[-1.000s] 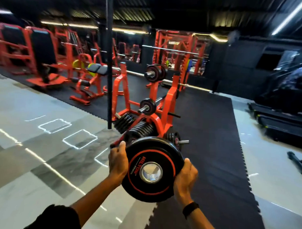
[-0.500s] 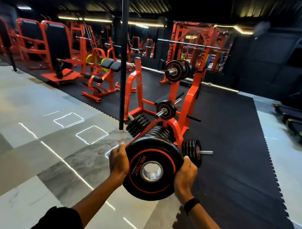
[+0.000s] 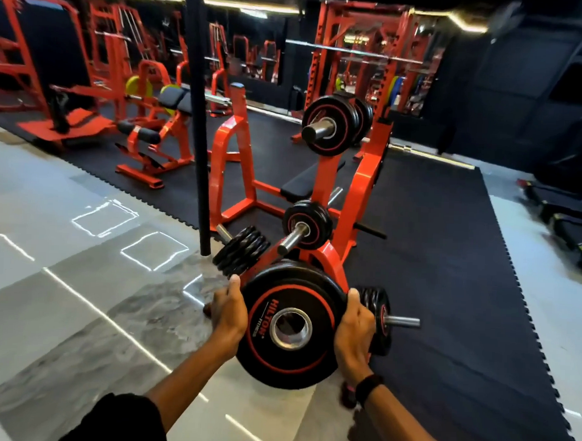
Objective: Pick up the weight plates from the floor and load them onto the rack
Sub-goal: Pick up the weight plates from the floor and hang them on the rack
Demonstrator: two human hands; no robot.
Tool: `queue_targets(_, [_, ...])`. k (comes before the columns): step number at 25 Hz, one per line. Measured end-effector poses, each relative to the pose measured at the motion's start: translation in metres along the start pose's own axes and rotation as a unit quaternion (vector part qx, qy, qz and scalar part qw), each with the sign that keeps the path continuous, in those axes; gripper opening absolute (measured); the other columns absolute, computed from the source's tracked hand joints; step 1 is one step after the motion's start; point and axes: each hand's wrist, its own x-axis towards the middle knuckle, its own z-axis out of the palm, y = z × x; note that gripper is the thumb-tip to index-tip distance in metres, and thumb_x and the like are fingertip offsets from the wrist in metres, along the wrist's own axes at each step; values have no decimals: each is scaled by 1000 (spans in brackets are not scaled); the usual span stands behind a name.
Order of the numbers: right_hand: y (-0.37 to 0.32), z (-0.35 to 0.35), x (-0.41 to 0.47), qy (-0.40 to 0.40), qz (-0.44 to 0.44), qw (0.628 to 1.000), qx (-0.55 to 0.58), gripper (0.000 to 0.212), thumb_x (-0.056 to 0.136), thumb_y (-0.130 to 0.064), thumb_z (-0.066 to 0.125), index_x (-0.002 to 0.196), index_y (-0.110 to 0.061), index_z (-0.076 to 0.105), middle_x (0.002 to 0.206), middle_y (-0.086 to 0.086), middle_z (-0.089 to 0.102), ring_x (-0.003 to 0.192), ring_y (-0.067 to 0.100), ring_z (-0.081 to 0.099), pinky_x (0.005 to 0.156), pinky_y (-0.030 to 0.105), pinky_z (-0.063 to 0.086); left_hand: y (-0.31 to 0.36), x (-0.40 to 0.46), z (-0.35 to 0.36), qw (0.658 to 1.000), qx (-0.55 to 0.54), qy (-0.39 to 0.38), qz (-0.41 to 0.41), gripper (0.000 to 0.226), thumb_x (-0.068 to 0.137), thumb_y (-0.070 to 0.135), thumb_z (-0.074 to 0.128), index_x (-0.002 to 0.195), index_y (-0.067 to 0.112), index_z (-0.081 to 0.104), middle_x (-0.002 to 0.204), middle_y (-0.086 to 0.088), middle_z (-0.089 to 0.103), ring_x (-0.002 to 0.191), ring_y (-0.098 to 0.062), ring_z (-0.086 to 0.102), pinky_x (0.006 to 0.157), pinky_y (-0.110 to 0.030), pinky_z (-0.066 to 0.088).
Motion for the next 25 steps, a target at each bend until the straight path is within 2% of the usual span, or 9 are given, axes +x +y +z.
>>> queue_targets(3, [29,39,41,25,23,999,-14,46,104,-20,41,59,-15,38,55,4,36,43,5,28,43,22,27,5,53,29,999,0,-26,24,53,89,44,39,82,0,68,84,-23,71,84,-40,68,77,-51,56])
queue_targets(6, [58,93,86,50,65,996,-28,41,102,-13,40,61,-11,42,57,8,39,45,8,32,46,26,31,-8,135,56,999,8,-53,-6,59,84,45,40,78,-9,65,76,-26,70,73,-43,67,71,-52,55])
queue_targets(8, [84,135,119,93,117,986,-75,40,98,-23,41,59,-13,41,59,7,44,50,15,38,52,33,33,-19,194,75,996,47,-69,-38,50,84,40,44,67,-3,64,64,-20,65,62,-36,62,68,-49,54])
queue_targets(10, [109,172,150,117,173,971,-115,39,91,-34,40,58,-15,44,61,5,50,56,21,45,57,37,36,-25,246,92,993,44,-83,-75,36,80,36,47,59,8,58,60,-10,59,60,-26,56,63,-46,51])
queue_targets(14, [135,232,187,162,213,962,-58,24,93,-19,47,70,-14,48,65,7,42,61,19,38,55,34,31,-42,331,122,982,23,-128,-135,21,74,29,46,60,14,45,58,-6,45,57,-21,43,55,-36,38])
queue_targets(17, [152,260,211,198,230,953,15,15,88,-16,49,73,-13,47,65,5,37,60,16,34,53,31,29,-59,379,143,978,19,-152,-139,25,63,36,50,65,12,45,64,-8,39,62,-22,36,57,-38,32])
queue_targets(20, [167,272,230,231,254,936,78,26,92,-2,48,69,-13,44,60,0,37,54,10,36,49,27,31,-74,404,161,976,-2,-172,-132,26,59,37,53,60,13,43,60,-5,37,61,-21,34,57,-37,31])
queue_targets(22, [179,274,240,242,260,928,111,34,93,-3,48,64,-17,40,58,-2,37,52,9,36,47,24,32,-80,414,172,970,-13,-190,-148,25,60,35,55,60,12,45,60,-5,38,61,-21,36,57,-37,33])
queue_targets(25, [193,275,251,237,262,928,121,38,95,-7,47,61,-19,34,58,-1,30,51,10,31,46,24,30,-86,421,184,964,-21,-213,-156,23,73,25,51,57,10,47,52,0,43,52,-16,42,53,-29,35])
